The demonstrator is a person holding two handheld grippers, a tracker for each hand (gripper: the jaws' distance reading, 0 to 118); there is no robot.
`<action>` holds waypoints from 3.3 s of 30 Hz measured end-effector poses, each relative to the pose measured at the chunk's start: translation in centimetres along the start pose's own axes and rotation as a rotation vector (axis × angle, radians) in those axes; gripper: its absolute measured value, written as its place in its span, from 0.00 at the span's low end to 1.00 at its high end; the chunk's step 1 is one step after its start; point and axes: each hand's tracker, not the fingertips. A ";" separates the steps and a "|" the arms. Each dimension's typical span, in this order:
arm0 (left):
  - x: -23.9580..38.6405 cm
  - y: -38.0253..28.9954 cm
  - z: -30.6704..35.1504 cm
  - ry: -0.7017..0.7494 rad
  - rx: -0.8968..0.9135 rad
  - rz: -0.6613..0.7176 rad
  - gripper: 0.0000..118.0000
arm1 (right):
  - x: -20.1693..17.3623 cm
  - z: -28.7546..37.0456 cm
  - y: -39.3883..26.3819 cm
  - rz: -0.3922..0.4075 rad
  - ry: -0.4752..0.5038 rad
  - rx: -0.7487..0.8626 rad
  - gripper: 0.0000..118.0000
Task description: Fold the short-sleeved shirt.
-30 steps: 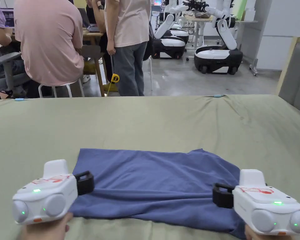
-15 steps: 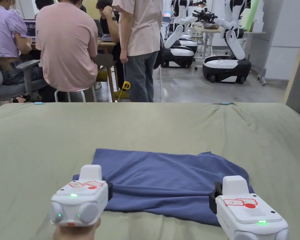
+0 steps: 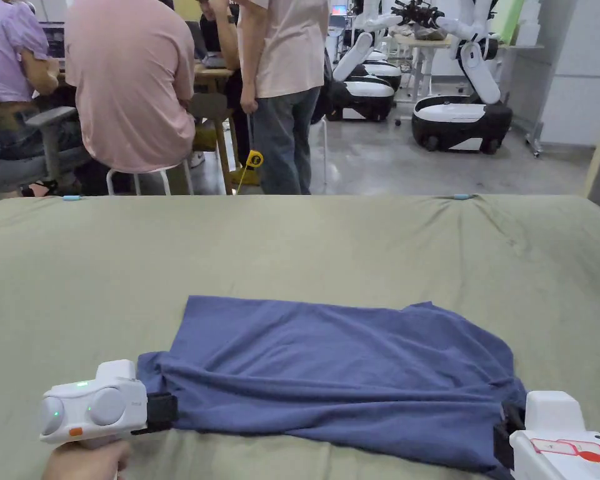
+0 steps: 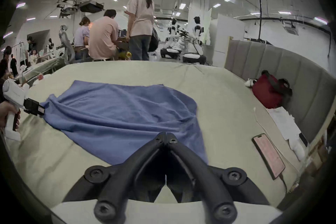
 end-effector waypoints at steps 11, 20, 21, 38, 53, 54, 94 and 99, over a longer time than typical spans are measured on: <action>5.4 -0.8 3.5 0.081 0.030 -0.307 0.08 | 5.7 -5.9 -2.3 -0.066 0.034 -0.240 1.00; 3.3 -0.3 6.8 -0.003 0.090 -0.171 0.06 | 5.6 -6.9 -1.9 -0.116 0.160 -0.241 0.06; 3.1 -0.5 7.4 -0.005 0.099 -0.168 0.06 | 5.7 -6.3 -1.3 -0.111 0.157 -0.237 0.06; -1.6 -7.8 10.2 -0.097 0.044 -0.060 0.06 | 5.7 -0.3 -1.7 -0.053 0.189 -0.327 0.07; 7.2 -2.7 16.1 -0.098 0.492 -0.227 0.46 | -5.5 3.6 6.8 0.078 0.088 0.084 0.90; 8.1 -3.0 16.0 -0.076 0.521 -0.255 0.15 | -6.4 3.5 6.8 0.084 0.077 0.090 0.67; 8.5 13.2 -6.4 0.036 0.152 -0.263 0.01 | 8.0 -28.9 8.9 -0.026 0.090 -0.368 0.86; 6.4 12.4 -4.2 0.009 0.151 -0.245 0.01 | 6.8 -25.4 9.5 0.050 0.077 -0.277 0.04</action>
